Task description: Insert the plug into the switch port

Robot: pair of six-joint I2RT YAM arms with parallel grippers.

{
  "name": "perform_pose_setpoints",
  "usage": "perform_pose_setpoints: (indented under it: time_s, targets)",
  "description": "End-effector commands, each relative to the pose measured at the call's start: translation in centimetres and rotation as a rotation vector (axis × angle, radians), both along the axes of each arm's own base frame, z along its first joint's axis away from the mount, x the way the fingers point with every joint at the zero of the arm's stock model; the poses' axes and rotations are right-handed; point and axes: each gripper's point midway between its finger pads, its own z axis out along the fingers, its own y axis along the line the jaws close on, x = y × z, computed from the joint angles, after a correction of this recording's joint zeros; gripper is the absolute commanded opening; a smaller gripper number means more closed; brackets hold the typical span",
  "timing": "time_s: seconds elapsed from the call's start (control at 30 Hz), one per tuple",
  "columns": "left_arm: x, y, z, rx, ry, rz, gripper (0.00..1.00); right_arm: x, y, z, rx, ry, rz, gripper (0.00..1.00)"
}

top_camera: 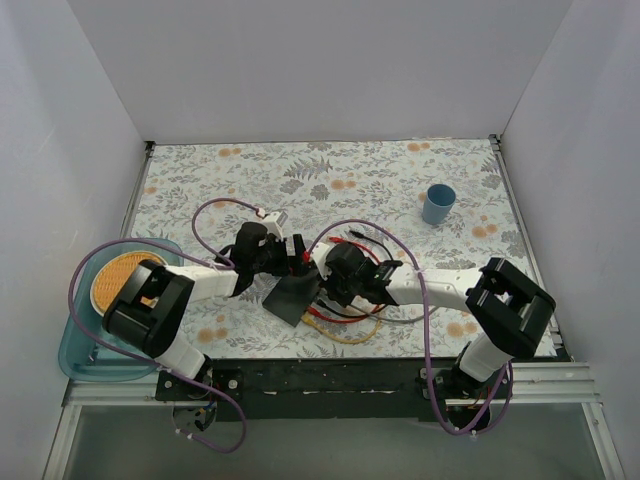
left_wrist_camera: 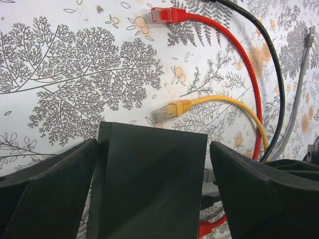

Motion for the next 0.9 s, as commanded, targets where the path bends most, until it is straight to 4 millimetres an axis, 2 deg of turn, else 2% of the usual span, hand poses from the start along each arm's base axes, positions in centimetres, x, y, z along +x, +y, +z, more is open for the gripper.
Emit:
perform_pose_setpoints:
  time_s: [0.0, 0.23, 0.47, 0.87]
  targets:
    - [-4.1, -1.6, 1.5, -0.094, 0.079, -0.126, 0.91, 4.5, 5.6, 7.0, 0.316, -0.186, -0.101, 0.01]
    - [-5.0, -0.9, 1.1, -0.089, 0.110, -0.101, 0.87, 4.5, 5.6, 6.7, 0.369, -0.159, -0.164, 0.01]
    - [-6.0, -1.1, 1.1, -0.118, 0.147, -0.121, 0.67, 4.7, 6.3, 6.9, 0.396, -0.151, -0.172, 0.01]
    - [-6.7, -1.1, 1.3, -0.139, 0.159, -0.127, 0.62, 5.4, 7.9, 7.3, 0.417, -0.145, -0.163, 0.01]
